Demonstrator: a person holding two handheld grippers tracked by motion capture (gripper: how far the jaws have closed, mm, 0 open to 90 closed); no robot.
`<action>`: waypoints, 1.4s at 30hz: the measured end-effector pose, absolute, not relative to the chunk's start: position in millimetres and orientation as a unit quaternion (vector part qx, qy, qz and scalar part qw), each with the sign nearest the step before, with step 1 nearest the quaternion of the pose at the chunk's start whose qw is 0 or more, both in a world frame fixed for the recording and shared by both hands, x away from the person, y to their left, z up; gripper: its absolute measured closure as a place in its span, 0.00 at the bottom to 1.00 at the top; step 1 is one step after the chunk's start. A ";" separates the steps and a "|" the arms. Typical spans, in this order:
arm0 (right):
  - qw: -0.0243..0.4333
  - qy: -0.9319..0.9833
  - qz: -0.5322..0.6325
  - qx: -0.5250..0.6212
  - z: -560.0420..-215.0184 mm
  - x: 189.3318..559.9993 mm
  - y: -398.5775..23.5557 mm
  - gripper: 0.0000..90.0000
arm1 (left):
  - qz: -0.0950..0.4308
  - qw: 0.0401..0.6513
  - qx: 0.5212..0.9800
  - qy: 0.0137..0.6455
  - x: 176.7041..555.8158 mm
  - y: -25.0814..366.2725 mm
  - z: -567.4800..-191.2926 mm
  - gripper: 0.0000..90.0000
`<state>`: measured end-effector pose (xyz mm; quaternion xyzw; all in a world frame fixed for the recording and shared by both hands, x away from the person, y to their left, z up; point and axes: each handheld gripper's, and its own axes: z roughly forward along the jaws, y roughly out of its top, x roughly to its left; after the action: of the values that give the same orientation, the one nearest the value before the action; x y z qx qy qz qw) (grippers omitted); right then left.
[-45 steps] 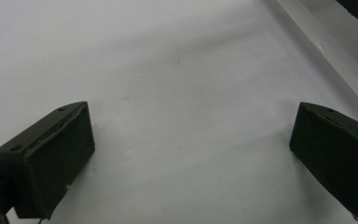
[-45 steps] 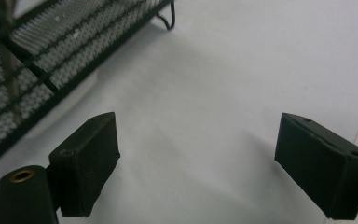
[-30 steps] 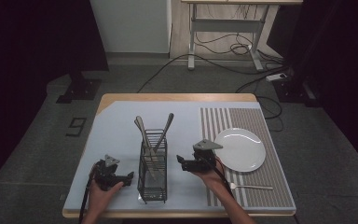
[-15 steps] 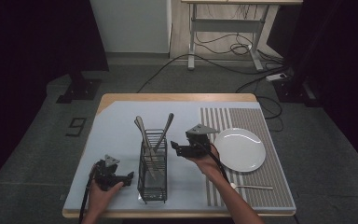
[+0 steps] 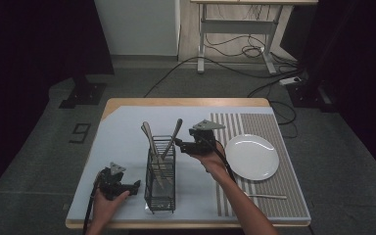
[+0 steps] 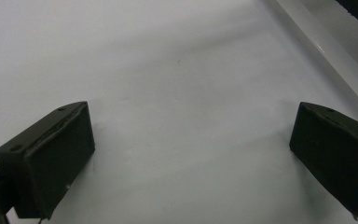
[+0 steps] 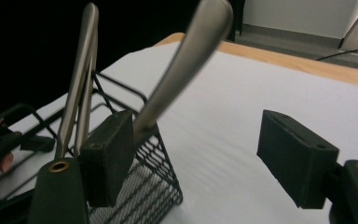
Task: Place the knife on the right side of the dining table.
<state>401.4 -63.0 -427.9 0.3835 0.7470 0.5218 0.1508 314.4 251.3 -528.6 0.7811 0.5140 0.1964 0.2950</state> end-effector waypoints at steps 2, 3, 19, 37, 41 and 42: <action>0.149 0.746 0.525 0.381 -426.1 405.2 -59.7 0.34 | 0.196 0.295 0.781 0.514 314.4 251.3 -528.6 0.00; 0.146 0.745 0.528 0.381 -425.6 407.4 -58.4 0.35 | 0.196 0.295 0.781 0.514 314.4 251.3 -528.6 0.00; 0.050 0.727 0.589 0.349 -429.4 427.4 -57.4 0.79 | 0.196 0.295 0.781 0.514 314.5 251.3 -528.6 0.00; 0.059 0.681 0.630 0.369 -412.8 422.7 -77.5 0.90 | 0.196 0.294 0.782 0.514 314.5 251.4 -528.4 0.00; 0.063 0.679 0.641 0.352 -404.4 414.3 -81.1 0.92 | 0.196 0.295 0.781 0.514 314.5 251.4 -528.6 0.00; 0.076 0.682 0.642 0.343 -401.2 409.9 -81.3 0.92 | 0.196 0.295 0.781 0.514 314.4 251.4 -528.5 0.00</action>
<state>409.9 -81.3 -401.2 0.3432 0.6819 0.6415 0.0757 314.4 251.4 -528.5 0.7814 0.5139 0.1963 0.2946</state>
